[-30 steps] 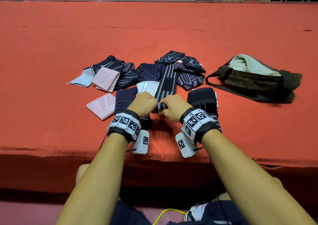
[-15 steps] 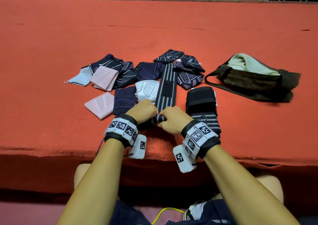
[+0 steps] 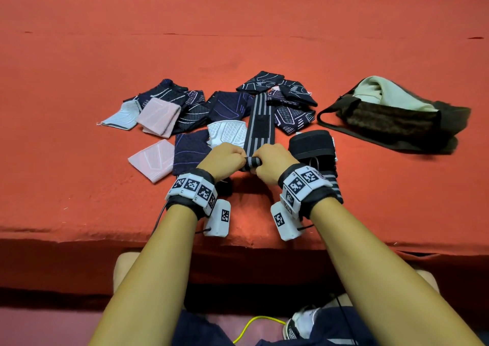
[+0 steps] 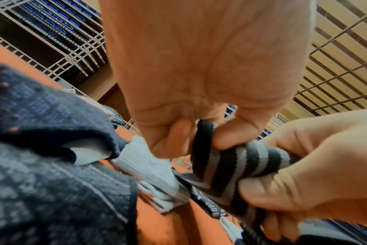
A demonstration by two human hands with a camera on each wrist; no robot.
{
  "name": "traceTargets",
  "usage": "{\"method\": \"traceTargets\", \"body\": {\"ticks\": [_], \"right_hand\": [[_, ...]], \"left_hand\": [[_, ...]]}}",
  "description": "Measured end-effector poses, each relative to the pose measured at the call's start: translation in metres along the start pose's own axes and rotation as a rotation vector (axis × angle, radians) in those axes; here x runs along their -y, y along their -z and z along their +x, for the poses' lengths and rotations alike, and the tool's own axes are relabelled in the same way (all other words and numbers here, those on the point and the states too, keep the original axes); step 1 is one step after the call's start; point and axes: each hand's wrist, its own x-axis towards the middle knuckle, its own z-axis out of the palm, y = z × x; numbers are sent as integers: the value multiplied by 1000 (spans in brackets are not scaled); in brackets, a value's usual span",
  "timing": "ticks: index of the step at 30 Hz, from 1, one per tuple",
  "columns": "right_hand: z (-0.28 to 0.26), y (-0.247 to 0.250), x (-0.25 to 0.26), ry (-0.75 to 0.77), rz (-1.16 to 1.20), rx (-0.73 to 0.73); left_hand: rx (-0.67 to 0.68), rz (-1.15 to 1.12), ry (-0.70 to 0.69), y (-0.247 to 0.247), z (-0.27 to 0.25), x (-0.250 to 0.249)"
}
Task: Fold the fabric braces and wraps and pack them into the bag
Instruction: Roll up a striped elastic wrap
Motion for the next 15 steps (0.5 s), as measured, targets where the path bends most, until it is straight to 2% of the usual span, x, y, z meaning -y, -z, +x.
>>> {"method": "traceTargets", "body": {"ticks": [4, 15], "right_hand": [[19, 0, -3, -43, -32, -43], [37, 5, -9, -116, 31, -107]], "left_hand": [[-13, -32, 33, 1, 3, -2], [-32, -85, -18, -2, 13, 12]]}}
